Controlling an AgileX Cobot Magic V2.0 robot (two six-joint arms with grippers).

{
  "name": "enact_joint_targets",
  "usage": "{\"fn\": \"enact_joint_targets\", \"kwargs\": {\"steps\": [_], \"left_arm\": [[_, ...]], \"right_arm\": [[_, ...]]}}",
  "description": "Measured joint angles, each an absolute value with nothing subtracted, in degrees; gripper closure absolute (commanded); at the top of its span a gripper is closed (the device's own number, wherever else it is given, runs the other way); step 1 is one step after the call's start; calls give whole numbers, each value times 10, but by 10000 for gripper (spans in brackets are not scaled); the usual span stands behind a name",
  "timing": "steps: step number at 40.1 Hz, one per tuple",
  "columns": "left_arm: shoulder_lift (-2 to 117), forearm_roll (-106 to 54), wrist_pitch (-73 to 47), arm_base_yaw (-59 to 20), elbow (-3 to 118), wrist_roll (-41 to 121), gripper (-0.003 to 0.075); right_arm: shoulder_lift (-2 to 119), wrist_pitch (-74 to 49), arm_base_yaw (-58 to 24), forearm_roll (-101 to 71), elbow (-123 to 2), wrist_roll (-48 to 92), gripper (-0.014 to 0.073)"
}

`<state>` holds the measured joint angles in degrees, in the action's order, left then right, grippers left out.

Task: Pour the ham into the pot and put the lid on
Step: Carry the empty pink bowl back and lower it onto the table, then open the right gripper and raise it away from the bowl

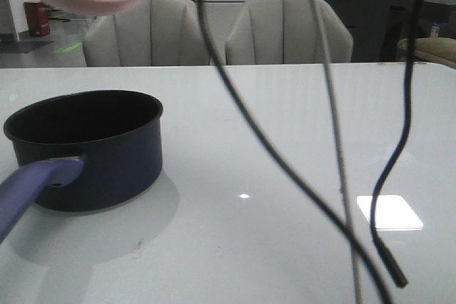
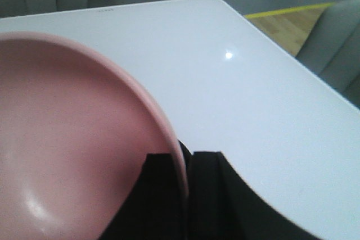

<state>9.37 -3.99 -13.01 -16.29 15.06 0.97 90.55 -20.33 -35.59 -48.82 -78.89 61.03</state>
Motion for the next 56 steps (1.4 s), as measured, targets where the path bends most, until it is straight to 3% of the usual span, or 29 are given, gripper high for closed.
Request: {"fn": "enact_joint_targets", "kwargs": {"steps": [16,22,36,49,56], "left_arm": [[94,-40,-130,-163,151,10,95],[94,-40,-130,-163,151,10,95],[94,-40,-130,-163,151,10,95],[94,-40,-130,-163,151,10,95],[94,-40,-130,-163,151,10,95]], "right_arm": [[895,-336,-144,-285,-754,295,456],[919,-371,-99,-262,-735,251,456],[1026,-419,-92,-257,-732,245,448],[1073,-419,-92,-256,-732,241,231],[1073,-427,-92,-256,-736,239,209]]}}
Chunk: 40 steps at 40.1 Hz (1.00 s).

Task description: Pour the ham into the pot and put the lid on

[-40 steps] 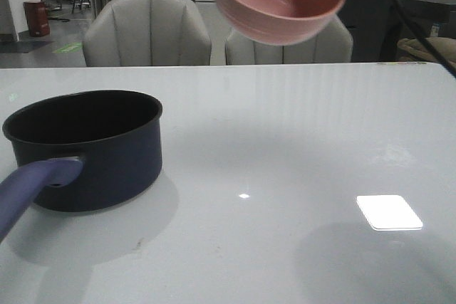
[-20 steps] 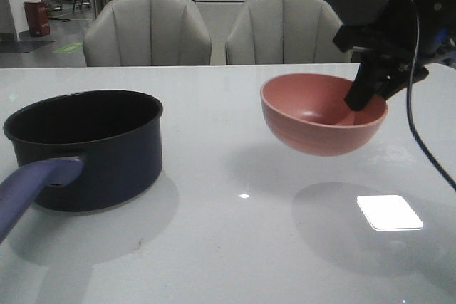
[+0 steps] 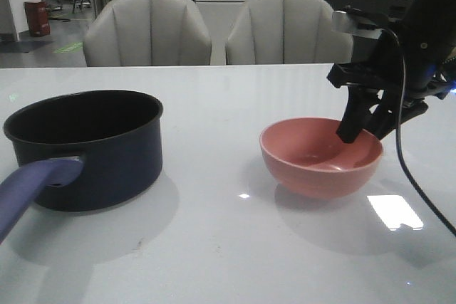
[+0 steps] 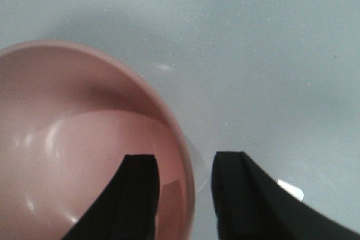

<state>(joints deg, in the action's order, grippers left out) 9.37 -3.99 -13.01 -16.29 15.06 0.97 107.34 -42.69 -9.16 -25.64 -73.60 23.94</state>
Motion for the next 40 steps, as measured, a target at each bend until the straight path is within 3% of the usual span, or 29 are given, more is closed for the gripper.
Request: {"fn": "enact_joint_targets", "kwargs": {"steps": [8,21,40], "left_arm": [[94,-40,-130,-163,151,10,95],[94,-40,-130,-163,151,10,95],[94,-40,-127,-163,151,10,95]], "right_arm": [[1027,-444,-92,-255,-745,239,209],[838,-440,-96,-254,-726,238,211],[490,-262,-187,-259,-491,238,211]]}}
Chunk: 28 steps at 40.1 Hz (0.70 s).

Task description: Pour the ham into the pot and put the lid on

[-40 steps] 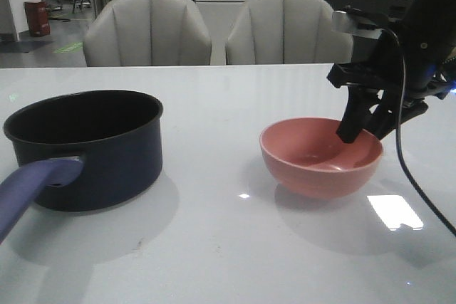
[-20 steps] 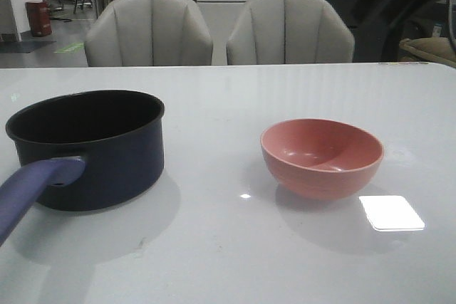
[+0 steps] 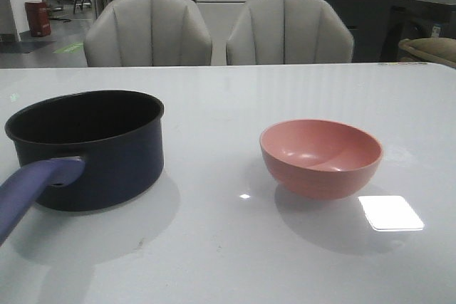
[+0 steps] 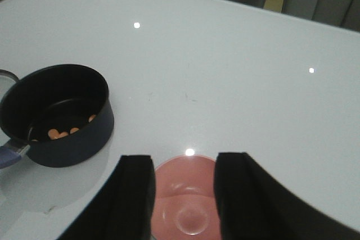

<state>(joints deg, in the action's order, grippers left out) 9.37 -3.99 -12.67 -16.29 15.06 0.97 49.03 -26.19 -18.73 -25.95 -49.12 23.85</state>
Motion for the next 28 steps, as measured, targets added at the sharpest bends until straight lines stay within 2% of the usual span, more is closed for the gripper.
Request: {"fn": "enact_joint_targets", "kwargs": {"steps": [15,23,26,28], "left_arm": [[94,-40,-127,-163,151,10,95],[94,-40,-127,-163,151,10,95],[94,-40,-127,-163,151,10,95],[94,-40,-127,-163,151,10,95]], "right_arm": [[190,-116,-198,-262,-222,238,211],[93,-90,-198,-266,-134,238,215],[84,-89,-198,-267,-113,238,260],[84,-91,-198,-267,-101,238,335]]}}
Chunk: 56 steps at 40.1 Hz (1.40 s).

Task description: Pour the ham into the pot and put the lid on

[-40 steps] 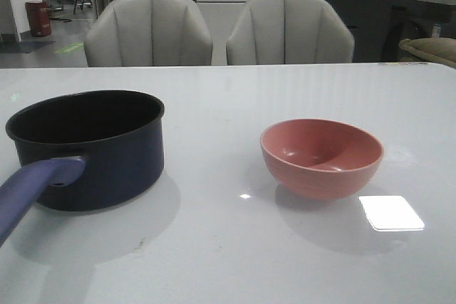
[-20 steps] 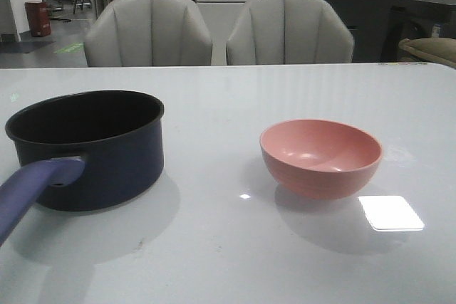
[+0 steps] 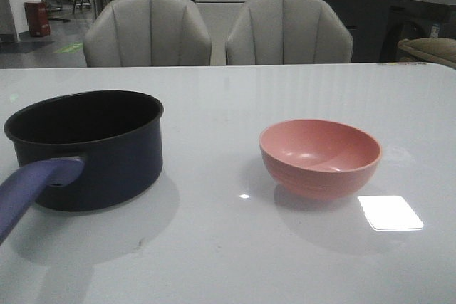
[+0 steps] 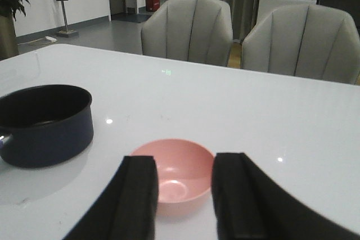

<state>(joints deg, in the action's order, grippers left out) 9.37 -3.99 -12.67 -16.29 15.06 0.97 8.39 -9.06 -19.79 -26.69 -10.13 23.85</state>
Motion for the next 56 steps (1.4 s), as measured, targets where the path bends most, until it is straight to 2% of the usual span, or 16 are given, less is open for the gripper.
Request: {"fn": "enact_joint_targets", "kwargs": {"steps": [3,6,23,33,56], "left_arm": [[94,-40,-127,-163,151,10,95],[94,-40,-127,-163,151,10,95],[94,-32,-152,-163,164,10,91],[149,-25,-192,-157,220,10,90],[477,-70,-295,62,376,-24,94]], "right_arm": [[84,-93,-198,-267,-91,238,477],[84,-93,-198,-267,-85,238,437],[84,-93,-198,-267,-84,238,445],[83,-93,-198,-267,-84,238,445],[83,-93,-198,-267,-84,238,445]]}}
